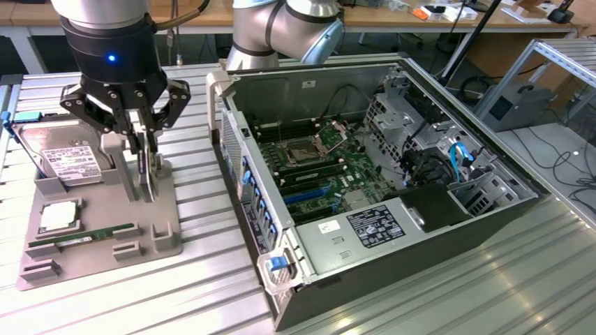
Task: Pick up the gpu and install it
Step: 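Pick up the gpu and move the gpu toward the slot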
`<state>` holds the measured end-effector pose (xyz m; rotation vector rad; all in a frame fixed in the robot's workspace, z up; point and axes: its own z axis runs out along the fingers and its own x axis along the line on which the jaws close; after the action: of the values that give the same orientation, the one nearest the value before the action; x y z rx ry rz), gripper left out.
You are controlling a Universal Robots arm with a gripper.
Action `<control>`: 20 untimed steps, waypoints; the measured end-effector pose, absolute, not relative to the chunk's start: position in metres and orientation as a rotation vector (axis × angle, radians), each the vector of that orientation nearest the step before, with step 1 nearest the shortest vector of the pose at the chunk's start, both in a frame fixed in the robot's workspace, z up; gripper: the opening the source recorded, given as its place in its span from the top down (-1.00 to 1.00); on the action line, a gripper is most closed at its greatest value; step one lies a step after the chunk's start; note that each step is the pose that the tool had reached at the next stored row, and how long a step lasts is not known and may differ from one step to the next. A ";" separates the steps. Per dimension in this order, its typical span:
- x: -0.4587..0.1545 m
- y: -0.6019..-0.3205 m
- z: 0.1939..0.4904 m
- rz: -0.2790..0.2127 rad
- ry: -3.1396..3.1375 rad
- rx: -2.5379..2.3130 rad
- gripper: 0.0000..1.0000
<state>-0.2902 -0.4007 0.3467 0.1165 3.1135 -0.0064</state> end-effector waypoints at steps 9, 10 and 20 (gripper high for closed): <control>-0.290 -0.401 0.351 -0.006 3.114 0.116 0.46; -0.290 -0.401 0.352 -0.006 3.113 0.116 0.46; -0.290 -0.401 0.358 -0.006 3.113 0.116 0.46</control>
<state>-0.2902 -0.4007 0.3583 0.1165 3.1135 -0.0064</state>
